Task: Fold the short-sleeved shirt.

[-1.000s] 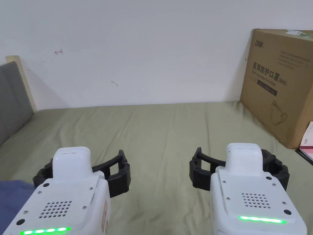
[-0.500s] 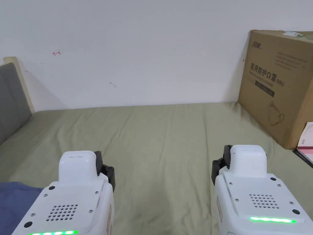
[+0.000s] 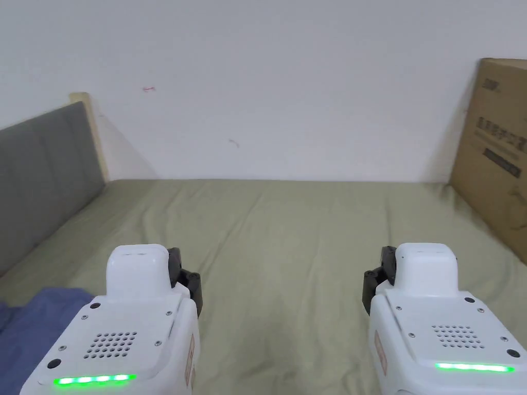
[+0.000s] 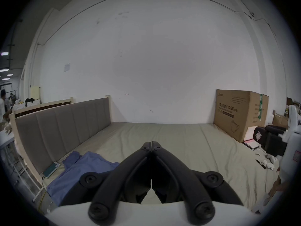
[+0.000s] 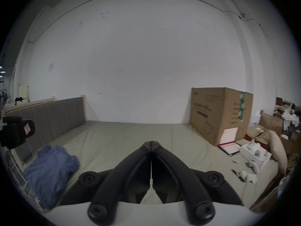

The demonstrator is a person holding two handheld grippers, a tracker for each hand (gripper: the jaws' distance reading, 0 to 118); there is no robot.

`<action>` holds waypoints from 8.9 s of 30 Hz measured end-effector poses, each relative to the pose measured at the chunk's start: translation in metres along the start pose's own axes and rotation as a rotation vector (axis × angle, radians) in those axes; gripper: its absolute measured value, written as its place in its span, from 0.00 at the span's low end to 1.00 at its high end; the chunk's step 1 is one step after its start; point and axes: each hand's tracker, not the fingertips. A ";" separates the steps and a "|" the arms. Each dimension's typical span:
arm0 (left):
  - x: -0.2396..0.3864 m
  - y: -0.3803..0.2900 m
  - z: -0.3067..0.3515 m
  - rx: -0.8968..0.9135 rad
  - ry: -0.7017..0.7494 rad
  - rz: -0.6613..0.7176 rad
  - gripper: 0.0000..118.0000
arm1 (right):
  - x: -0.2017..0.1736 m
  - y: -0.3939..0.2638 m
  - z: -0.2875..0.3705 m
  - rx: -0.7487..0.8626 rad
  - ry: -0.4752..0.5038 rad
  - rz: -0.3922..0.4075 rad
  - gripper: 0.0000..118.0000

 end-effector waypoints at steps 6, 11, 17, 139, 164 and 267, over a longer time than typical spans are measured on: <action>-0.061 0.005 0.023 0.002 0.204 0.037 0.00 | -0.057 -0.006 -0.014 -0.017 0.185 0.029 0.01; -0.098 0.003 0.035 -0.012 0.310 0.059 0.00 | -0.093 -0.011 -0.022 -0.055 0.294 0.018 0.01; -0.124 -0.011 0.018 -0.117 0.355 0.113 0.00 | -0.112 -0.020 -0.028 -0.095 0.349 0.024 0.01; -0.070 -0.141 -0.138 -0.853 0.031 0.100 0.00 | -0.044 -0.129 -0.348 -0.873 0.292 0.035 0.80; -0.071 -0.111 -0.137 -0.808 0.037 0.082 0.00 | -0.018 -0.106 -0.350 -0.919 0.316 0.053 0.04; -0.088 -0.173 -0.086 -0.832 0.049 -0.342 0.00 | 0.200 -0.171 -0.024 -0.890 -0.094 -0.285 0.04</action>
